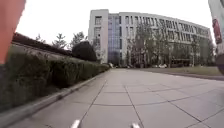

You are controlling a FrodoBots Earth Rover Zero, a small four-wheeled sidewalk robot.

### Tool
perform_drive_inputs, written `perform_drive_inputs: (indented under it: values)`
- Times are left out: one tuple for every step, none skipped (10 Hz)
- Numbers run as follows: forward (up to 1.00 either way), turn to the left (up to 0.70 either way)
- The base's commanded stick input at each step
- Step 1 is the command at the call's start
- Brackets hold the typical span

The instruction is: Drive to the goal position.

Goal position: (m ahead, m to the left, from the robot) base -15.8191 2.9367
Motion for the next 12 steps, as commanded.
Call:
perform_drive_inputs:
  values:
    - [0.0,0.7]
    - [0.0,0.7]
    - [0.0,0.7]
    - [0.0,0.7]
    - [0.0,0.7]
    - [0.0,0.7]
    - [0.0,0.7]
    - [0.0,0.7]
    - [0.0,0.7]
    - [0.0,0.7]
    - [0.0,0.7]
    - [0.0,0.7]
